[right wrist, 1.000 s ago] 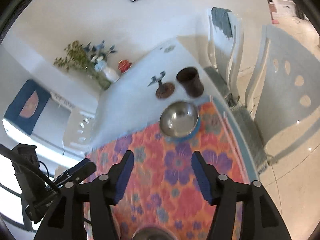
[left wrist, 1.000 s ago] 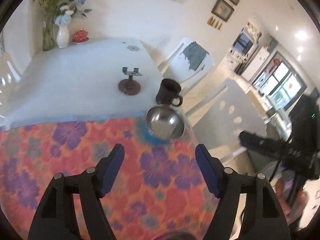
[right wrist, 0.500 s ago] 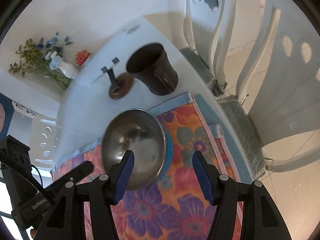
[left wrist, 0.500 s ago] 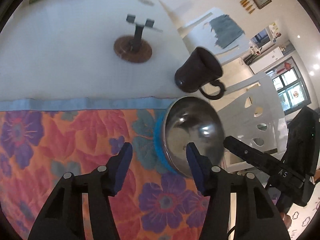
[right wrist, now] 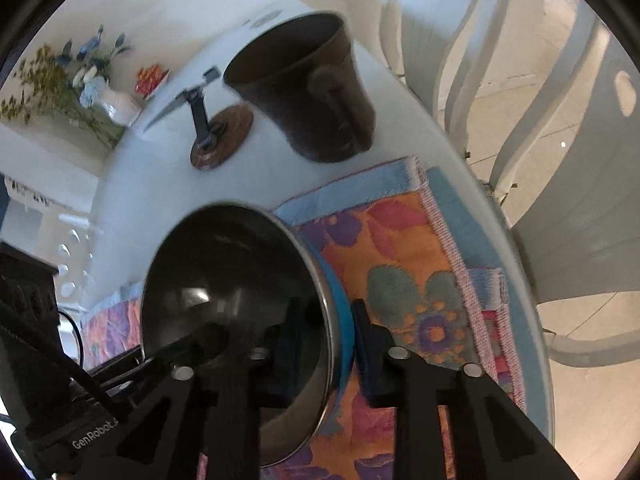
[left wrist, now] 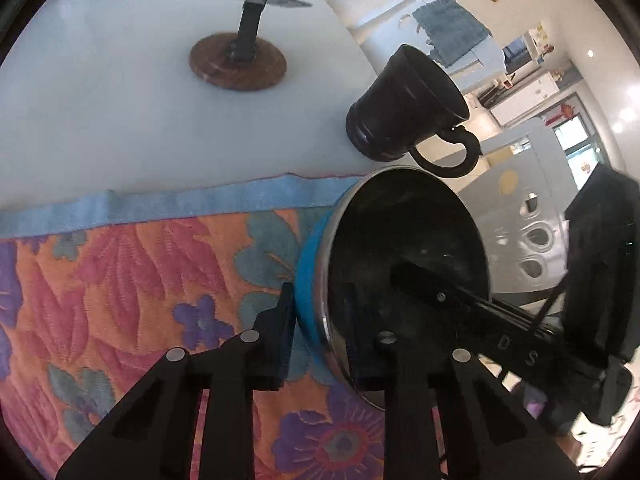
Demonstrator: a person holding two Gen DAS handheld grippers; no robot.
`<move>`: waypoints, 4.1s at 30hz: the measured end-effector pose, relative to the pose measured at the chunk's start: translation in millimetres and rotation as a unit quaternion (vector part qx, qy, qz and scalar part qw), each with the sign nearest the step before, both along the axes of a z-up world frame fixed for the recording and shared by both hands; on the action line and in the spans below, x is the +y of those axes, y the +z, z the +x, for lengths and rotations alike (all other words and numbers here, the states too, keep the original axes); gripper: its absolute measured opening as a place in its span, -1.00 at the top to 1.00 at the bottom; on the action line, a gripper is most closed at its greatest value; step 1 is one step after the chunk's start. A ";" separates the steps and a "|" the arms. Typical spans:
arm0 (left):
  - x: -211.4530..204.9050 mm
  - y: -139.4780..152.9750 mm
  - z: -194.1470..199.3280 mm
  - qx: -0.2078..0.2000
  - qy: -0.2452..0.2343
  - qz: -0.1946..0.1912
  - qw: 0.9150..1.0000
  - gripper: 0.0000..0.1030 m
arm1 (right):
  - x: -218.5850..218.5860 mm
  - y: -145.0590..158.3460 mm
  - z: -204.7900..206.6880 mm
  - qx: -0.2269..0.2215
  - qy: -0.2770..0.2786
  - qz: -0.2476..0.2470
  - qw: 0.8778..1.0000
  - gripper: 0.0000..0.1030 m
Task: Organize plates and bowls
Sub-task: 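Carry the blue steel bowl with both grippers and lower it into the nested bowls, then grip the nested bowl stack rim with both grippers and lift it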
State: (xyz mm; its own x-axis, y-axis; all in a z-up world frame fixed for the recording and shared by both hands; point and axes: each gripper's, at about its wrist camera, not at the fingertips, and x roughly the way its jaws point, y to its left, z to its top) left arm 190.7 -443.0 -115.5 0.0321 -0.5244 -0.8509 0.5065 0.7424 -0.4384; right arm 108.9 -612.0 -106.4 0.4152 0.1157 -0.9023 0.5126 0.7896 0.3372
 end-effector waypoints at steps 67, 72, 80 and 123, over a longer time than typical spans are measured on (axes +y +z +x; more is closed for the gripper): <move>194.3 98.2 -287.4 -0.124 0.015 0.061 0.990 0.53 | 201.8 67.4 -258.5 0.095 0.090 0.044 0.990 0.48; 206.6 87.0 -281.8 -0.098 0.023 0.061 0.993 0.48 | 196.5 81.6 -259.5 0.075 0.090 0.042 0.992 0.48; 213.8 69.7 -289.9 -0.045 0.028 0.032 0.998 0.48 | 211.7 74.0 -260.6 0.094 0.123 -0.041 0.987 0.48; 224.5 14.1 -289.4 0.068 0.216 -0.055 0.972 0.17 | 193.3 8.2 -243.0 -0.007 0.208 0.113 0.972 -0.07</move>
State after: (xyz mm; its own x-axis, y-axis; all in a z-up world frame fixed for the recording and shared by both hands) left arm -98.7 -218.5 -101.4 0.1610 -0.5755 -0.8018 0.0887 0.8175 -0.5690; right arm -134.1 -418.7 -98.2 0.3021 0.4704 -0.8291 0.1597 0.8325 0.5305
